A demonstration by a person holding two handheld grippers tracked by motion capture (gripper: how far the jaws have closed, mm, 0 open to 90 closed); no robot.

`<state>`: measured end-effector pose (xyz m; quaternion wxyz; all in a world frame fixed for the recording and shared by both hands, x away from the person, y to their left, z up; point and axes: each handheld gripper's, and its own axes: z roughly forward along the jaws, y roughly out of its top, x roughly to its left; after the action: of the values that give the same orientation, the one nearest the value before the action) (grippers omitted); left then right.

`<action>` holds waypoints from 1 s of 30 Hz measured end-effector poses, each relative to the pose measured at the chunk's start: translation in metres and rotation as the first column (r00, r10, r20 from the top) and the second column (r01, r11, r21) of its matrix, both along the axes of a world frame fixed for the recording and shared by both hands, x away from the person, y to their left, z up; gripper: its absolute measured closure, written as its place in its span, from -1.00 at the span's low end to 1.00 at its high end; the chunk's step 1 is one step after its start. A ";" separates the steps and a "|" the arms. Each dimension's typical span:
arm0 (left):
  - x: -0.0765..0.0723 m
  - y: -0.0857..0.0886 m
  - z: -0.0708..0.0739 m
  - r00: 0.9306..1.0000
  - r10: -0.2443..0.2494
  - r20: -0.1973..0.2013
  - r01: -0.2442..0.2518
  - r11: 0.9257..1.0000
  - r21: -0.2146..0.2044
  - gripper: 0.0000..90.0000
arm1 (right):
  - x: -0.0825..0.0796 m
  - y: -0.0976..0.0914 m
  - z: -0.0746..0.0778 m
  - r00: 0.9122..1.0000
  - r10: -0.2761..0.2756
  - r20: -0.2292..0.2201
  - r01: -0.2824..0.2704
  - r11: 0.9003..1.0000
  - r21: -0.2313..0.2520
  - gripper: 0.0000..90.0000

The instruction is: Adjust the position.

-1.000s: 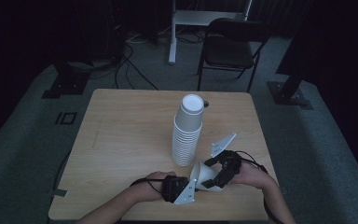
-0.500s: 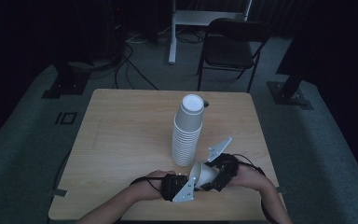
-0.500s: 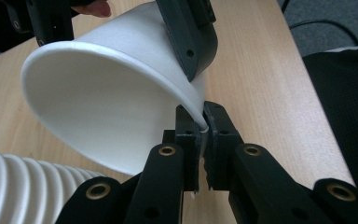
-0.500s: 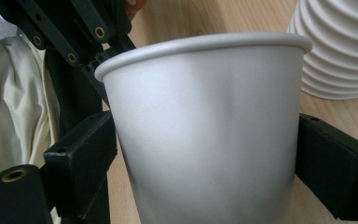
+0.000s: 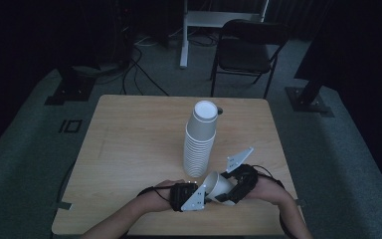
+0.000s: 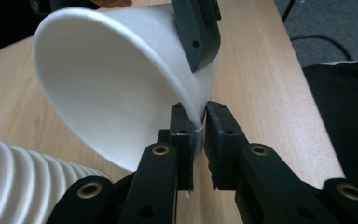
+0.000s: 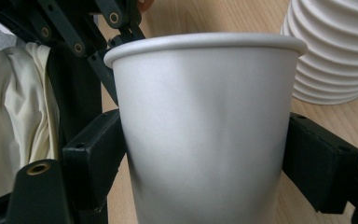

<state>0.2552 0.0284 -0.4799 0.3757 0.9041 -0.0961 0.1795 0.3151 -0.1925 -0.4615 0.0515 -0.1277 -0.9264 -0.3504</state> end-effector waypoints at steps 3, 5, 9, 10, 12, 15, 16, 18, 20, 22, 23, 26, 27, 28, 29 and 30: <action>0.000 0.000 -0.002 1.000 0.003 0.001 -0.003 1.000 -0.001 0.74 | -0.001 -0.001 -0.001 1.000 -0.010 0.010 0.010 1.000 0.000 -0.58; 0.001 0.000 -0.003 1.000 0.005 -0.008 -0.005 1.000 0.006 0.62 | 0.000 -0.003 -0.001 1.000 -0.019 0.007 0.019 1.000 0.005 -0.57; 0.004 0.003 -0.002 1.000 0.028 -0.010 -0.028 1.000 -0.005 0.37 | 0.000 -0.009 -0.002 0.998 -0.057 0.018 0.057 0.998 0.031 -0.56; 0.005 0.004 -0.001 0.999 0.029 -0.015 -0.030 1.000 -0.006 0.32 | 0.001 -0.011 -0.002 0.998 -0.064 0.013 0.063 0.997 0.043 -0.56; 0.006 0.007 0.000 0.999 0.046 -0.020 -0.047 0.999 -0.023 0.25 | 0.001 -0.016 -0.003 0.996 -0.088 0.018 0.087 0.995 0.045 -0.56; 0.009 0.013 0.003 0.996 0.074 -0.042 -0.076 0.996 -0.052 0.15 | 0.002 -0.025 -0.004 0.992 -0.125 0.022 0.124 0.990 0.070 -0.56; 0.010 0.016 0.004 0.995 0.081 -0.055 -0.084 0.995 -0.061 0.07 | 0.002 -0.029 -0.005 0.991 -0.134 0.022 0.132 0.988 0.086 -0.56; 0.011 0.021 0.005 0.993 0.099 -0.068 -0.105 0.991 -0.085 0.05 | 0.003 -0.037 -0.004 0.982 -0.186 0.033 0.181 0.977 0.115 -0.56; 0.012 0.029 0.006 0.987 0.113 -0.112 -0.126 0.985 -0.116 -0.07 | 0.004 -0.045 -0.003 0.969 -0.242 0.045 0.233 0.959 0.159 -0.56; 0.014 0.037 0.005 0.979 0.134 -0.153 -0.156 0.978 -0.141 -0.19 | 0.003 -0.053 -0.002 0.956 -0.287 0.054 0.272 0.943 0.191 -0.56; 0.014 0.041 0.004 0.974 0.148 -0.170 -0.173 0.975 -0.142 -0.21 | 0.003 -0.057 -0.002 0.944 -0.325 0.059 0.306 0.928 0.215 -0.56; 0.019 0.056 -0.003 0.951 0.240 -0.197 -0.270 0.951 -0.147 -0.54 | 0.002 -0.067 -0.004 0.916 -0.394 0.072 0.363 0.893 0.266 -0.56; 0.021 0.060 -0.005 0.942 0.253 -0.219 -0.290 0.945 -0.154 -0.65 | 0.001 -0.070 -0.004 0.908 -0.411 0.078 0.376 0.884 0.279 -0.56; 0.023 0.066 -0.007 0.930 0.269 -0.251 -0.314 0.935 -0.163 -0.66 | 0.001 -0.072 -0.005 0.898 -0.431 0.086 0.391 0.873 0.290 -0.56; 0.025 0.071 -0.009 0.919 0.278 -0.280 -0.334 0.926 -0.175 -0.68 | 0.001 -0.074 -0.006 0.895 -0.439 0.082 0.398 0.867 0.299 -0.56; 0.027 0.077 -0.011 0.908 0.289 -0.305 -0.353 0.918 -0.182 -0.73 | 0.001 -0.075 -0.006 0.887 -0.453 0.088 0.409 0.860 0.306 -0.56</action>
<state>0.2819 0.1050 -0.4911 0.4538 0.8730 0.1290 0.1236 0.3160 -0.2672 -0.4678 -0.0837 -0.2957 -0.8164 -0.4890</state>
